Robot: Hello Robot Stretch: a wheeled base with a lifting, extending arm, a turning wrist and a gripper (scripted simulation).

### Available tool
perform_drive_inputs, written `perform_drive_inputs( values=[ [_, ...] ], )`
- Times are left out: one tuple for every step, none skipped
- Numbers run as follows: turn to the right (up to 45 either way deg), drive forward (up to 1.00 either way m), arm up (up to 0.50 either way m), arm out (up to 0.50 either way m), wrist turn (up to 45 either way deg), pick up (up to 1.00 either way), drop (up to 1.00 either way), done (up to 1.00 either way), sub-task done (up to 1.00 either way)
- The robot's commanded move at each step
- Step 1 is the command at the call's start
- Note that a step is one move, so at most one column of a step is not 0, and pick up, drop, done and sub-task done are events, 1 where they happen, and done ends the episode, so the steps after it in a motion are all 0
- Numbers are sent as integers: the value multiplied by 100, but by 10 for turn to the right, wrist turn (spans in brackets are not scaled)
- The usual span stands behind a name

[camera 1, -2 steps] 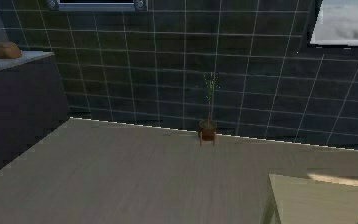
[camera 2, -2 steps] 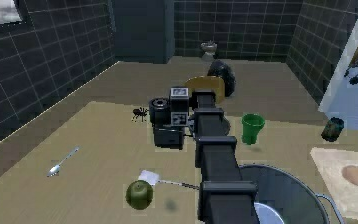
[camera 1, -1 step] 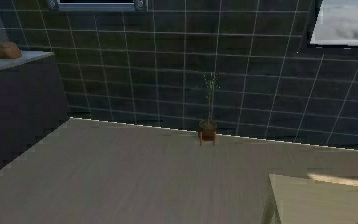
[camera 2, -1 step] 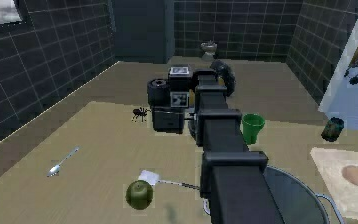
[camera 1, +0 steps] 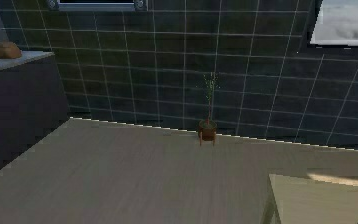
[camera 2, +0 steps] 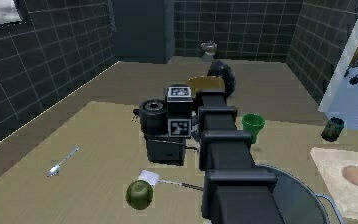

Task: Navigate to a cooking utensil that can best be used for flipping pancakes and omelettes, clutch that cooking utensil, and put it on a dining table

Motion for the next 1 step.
perform_drive_inputs(
  values=[
    [0, 0, 0, 0, 0, 0, 0, 100, 0]
  ],
)
